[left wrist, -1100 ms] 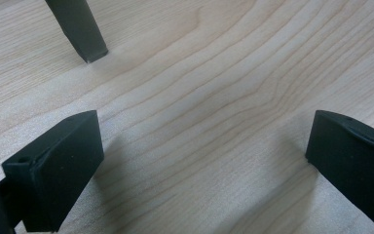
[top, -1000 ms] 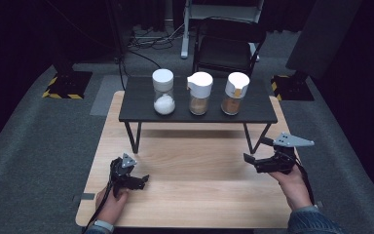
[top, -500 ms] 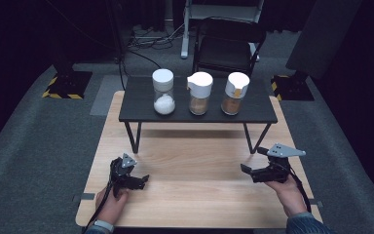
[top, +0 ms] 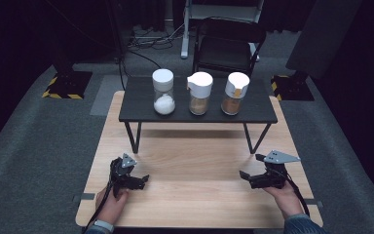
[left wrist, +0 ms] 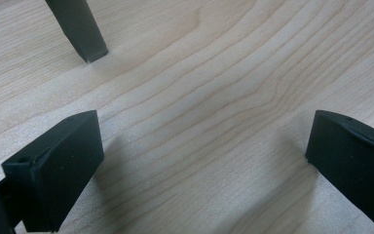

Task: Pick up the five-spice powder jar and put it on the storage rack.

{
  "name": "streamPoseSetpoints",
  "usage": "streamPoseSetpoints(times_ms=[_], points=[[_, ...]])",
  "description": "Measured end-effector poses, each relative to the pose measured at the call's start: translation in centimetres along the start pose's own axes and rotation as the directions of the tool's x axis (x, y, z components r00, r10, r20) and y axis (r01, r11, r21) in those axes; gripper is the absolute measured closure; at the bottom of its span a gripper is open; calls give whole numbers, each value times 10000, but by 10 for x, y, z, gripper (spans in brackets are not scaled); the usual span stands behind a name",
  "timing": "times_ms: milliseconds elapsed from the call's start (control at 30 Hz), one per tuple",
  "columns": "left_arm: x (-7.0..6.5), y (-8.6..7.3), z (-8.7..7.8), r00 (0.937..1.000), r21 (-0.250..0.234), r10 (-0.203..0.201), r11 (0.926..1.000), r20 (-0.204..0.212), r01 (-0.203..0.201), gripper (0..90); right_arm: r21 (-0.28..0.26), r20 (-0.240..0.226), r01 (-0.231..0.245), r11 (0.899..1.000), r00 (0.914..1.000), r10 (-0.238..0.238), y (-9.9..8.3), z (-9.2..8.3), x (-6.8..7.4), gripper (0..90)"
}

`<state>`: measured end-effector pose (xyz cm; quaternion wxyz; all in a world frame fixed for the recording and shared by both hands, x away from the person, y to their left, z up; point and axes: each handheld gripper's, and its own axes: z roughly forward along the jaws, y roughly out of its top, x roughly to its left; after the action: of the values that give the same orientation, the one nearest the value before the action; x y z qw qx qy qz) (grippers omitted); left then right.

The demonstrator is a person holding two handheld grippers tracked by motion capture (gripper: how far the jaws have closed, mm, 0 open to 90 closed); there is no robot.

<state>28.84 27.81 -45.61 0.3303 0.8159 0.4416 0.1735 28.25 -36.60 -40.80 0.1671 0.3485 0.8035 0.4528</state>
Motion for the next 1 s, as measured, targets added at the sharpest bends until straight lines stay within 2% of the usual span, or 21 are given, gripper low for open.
streamPoseSetpoints(times_ms=[433, 600, 667, 1000], points=[[0, 0, 0, 10000, 4, 1, 10000, 1, -1, 2, 369, 191, -173, 9992, 9997, 166, -14, 6, -1, 10], [0, 0, 0, 10000, 5, 6, 10000, 2, -6, 2, 530, 156, -257, 9983, 9996, 249, -18, 8, -1, 14], [0, 0, 0, 10000, 5, 3, 10000, -1, -3, 2, 620, 1, -329, 9975, 9995, 330, -20, 10, -3, 16], [0, 0, 0, 10000, -8, 21, 10000, -3, -21, 2, 632, 190, -638, 9960, 9978, 627, -33, 20, -3, 16]])
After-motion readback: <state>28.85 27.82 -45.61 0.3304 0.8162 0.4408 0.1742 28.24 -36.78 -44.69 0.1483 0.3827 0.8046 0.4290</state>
